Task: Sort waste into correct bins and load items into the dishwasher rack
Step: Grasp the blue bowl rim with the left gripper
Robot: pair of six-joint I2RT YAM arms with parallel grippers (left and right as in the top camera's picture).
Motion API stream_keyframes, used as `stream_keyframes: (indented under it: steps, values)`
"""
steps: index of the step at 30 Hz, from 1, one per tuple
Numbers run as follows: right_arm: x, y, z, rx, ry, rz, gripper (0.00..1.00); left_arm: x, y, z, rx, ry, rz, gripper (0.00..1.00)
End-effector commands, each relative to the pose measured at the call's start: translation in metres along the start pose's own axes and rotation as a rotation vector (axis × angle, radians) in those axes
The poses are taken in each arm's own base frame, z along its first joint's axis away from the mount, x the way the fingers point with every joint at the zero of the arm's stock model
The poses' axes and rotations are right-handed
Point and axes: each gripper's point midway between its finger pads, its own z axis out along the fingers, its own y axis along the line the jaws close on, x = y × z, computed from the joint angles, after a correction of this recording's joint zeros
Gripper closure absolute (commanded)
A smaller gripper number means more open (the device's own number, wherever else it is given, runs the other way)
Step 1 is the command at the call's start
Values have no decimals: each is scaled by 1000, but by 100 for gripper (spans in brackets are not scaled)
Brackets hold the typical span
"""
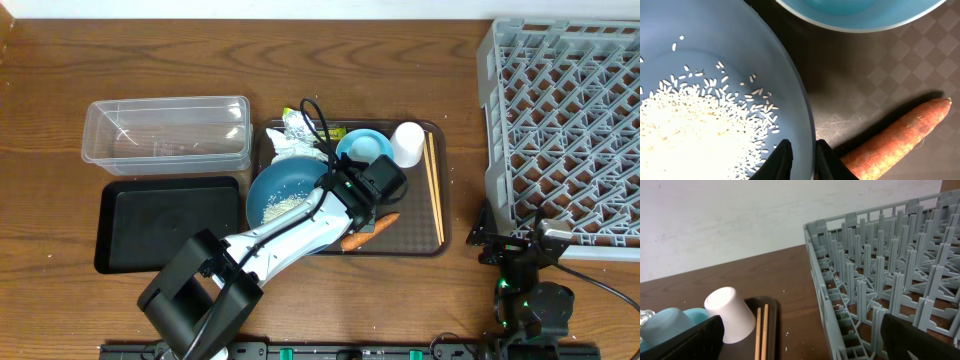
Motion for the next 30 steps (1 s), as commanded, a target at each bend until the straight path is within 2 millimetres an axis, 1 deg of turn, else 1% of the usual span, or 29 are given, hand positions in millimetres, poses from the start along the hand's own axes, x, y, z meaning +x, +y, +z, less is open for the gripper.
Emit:
stream_keyframes:
  steps: [1, 4, 5, 10, 12, 13, 22, 30]
  values:
    - [2, 3, 0, -12, 4, -14, 1, -2, 3, -5, -6, -18, -6, 73]
    - [2, 3, 0, -12, 4, -14, 1, -2, 3, -4, -8, -15, -5, 65]
    - [2, 3, 0, -12, 4, -14, 1, -1, 3, -3, -10, -14, -5, 64]
    - [2, 3, 0, -12, 4, -14, 1, 0, 3, 0, -14, -9, -4, 65]
    - [2, 3, 0, -12, 4, -14, 1, -1, 3, 0, -13, -10, -4, 69]
    - [1, 3, 0, -12, 4, -14, 1, -1, 3, 0, -13, -10, -4, 69]
    - [2, 3, 0, -12, 4, -14, 1, -3, 7, 1, -36, -23, -3, 69]
    - [1, 3, 0, -12, 4, -14, 1, 2, 8, 13, -56, 0, 3, 69]
